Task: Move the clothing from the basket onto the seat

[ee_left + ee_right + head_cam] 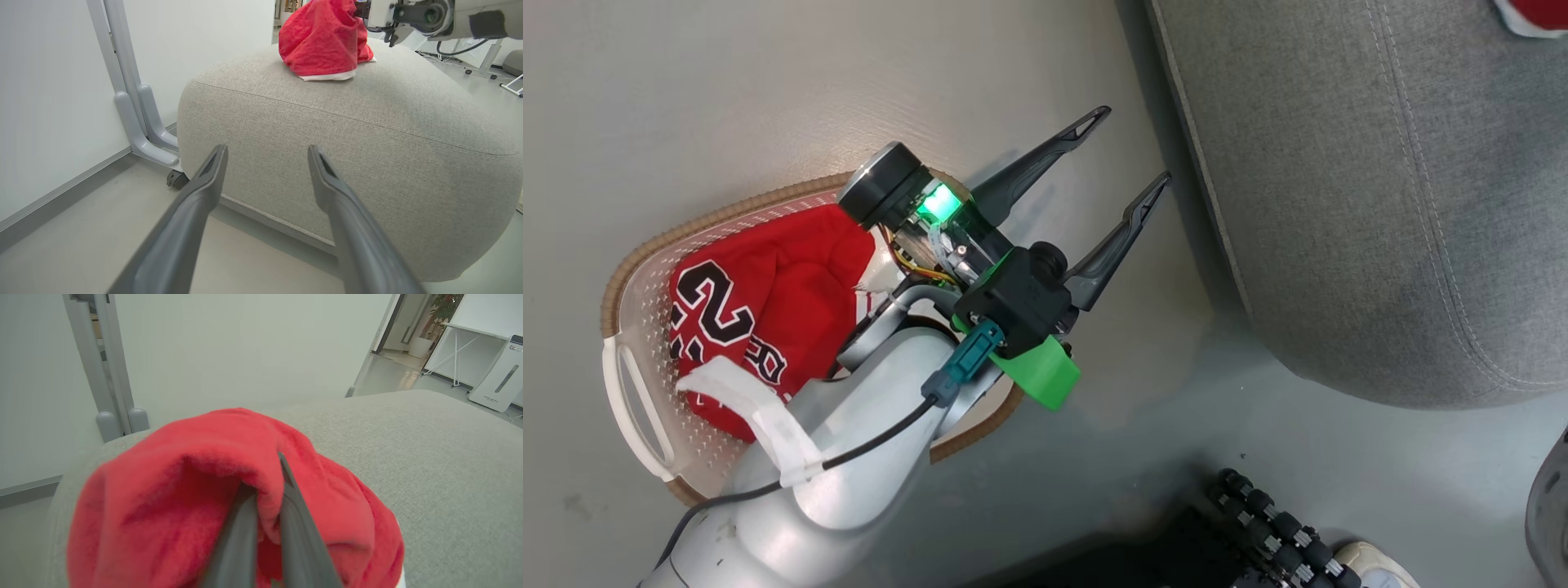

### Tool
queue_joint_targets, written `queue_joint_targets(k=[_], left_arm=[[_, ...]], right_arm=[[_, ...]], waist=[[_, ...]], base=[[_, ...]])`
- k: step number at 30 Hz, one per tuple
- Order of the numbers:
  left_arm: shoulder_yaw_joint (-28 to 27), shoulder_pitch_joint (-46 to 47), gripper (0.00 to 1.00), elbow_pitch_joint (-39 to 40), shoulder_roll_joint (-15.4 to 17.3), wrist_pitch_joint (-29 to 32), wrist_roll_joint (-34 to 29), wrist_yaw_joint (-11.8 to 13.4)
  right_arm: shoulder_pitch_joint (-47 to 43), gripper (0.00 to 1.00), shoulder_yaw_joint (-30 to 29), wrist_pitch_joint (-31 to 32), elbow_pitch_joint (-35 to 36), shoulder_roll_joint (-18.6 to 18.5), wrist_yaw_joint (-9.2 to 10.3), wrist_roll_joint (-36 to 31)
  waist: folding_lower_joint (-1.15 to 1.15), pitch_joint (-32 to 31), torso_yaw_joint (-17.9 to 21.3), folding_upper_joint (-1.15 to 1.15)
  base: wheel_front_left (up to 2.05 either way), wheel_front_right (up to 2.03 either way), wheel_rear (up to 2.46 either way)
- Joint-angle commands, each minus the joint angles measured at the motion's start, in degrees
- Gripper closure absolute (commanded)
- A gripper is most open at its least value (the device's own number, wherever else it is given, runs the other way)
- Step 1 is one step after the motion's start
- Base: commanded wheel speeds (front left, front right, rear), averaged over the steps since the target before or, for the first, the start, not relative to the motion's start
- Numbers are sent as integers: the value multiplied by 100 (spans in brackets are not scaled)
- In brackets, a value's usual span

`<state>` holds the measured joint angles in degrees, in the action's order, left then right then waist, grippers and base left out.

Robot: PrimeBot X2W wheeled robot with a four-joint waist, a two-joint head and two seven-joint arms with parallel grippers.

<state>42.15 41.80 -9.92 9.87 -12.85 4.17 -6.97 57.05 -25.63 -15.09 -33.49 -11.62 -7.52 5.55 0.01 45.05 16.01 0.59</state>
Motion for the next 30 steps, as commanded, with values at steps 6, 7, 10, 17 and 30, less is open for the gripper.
queue_joint_targets(k=[6,7,10,17,30], left_arm=[[6,109,0,-54,37,-44,82,49],[5,98,0,-67,41,-52,92,52],[19,29,0,-114,31,-83,123,89],[31,-193,0,-264,-59,-190,244,148],[-317,-835,0,-231,-175,-235,579,378]], right_arm=[[-287,97,-79,-13,-282,156,6,151],[-306,51,-70,-12,-292,156,6,146],[-426,0,-17,-12,-220,185,6,162],[-1092,0,165,-12,142,271,6,105],[-2564,0,629,-12,1069,102,6,-8]], waist=[[-1,-103,-16,-59],[-1,-136,-12,-59],[-1,-286,11,-59],[-1,-862,91,-59],[-1,-2166,-77,-59]], base=[[0,0,0],[0,0,0],[0,0,0],[0,0,0],[0,0,0]])
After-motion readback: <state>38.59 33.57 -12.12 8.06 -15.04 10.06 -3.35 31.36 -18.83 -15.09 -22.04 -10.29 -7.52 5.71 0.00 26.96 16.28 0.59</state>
